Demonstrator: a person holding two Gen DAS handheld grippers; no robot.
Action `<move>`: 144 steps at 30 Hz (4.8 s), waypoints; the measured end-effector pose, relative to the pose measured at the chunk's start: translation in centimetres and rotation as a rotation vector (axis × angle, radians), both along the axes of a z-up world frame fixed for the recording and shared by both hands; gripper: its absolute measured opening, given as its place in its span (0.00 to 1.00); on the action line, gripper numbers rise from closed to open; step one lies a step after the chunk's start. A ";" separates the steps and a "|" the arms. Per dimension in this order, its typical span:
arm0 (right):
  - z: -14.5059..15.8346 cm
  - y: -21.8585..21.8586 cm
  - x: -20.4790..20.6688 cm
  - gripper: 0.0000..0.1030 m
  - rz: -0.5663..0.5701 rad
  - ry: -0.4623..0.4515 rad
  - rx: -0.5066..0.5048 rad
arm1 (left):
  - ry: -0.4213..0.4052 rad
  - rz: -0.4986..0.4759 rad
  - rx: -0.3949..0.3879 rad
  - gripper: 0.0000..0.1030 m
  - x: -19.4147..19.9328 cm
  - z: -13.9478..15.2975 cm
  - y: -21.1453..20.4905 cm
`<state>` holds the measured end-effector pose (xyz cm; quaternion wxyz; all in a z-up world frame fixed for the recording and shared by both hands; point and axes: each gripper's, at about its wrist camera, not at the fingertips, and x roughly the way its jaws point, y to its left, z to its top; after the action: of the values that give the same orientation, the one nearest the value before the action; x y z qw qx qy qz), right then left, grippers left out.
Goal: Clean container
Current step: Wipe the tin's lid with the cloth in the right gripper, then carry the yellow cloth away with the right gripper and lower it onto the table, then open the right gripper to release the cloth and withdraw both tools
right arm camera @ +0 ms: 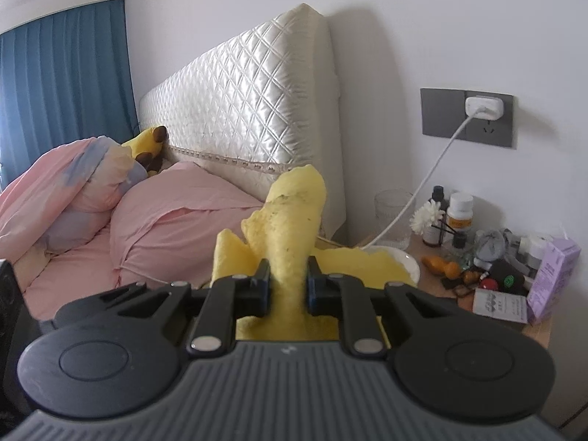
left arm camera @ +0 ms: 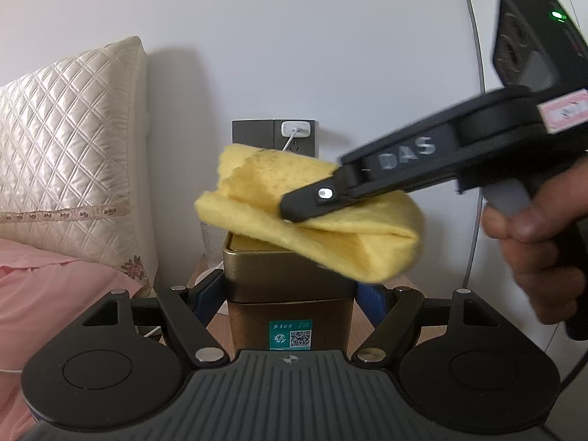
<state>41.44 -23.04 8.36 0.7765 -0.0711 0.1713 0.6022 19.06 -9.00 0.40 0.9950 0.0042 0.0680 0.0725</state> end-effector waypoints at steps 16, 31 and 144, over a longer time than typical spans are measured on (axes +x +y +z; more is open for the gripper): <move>0.3 -1.8 -0.8 0.17 0.007 0.001 -0.009 | -0.001 -0.005 -0.006 0.76 -0.7 0.0 0.0; -0.3 -0.8 -1.1 0.18 0.023 -0.011 0.015 | 0.001 0.013 -0.005 0.76 0.6 -0.1 0.4; -6.0 -13.3 -14.3 1.00 -0.810 0.038 0.059 | 0.136 0.162 -0.016 1.00 -7.0 1.7 1.3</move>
<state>27.15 -36.30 2.35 0.9493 0.0358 0.1825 0.2533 12.06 -7.72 2.05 0.9790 -0.0042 0.1361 0.1519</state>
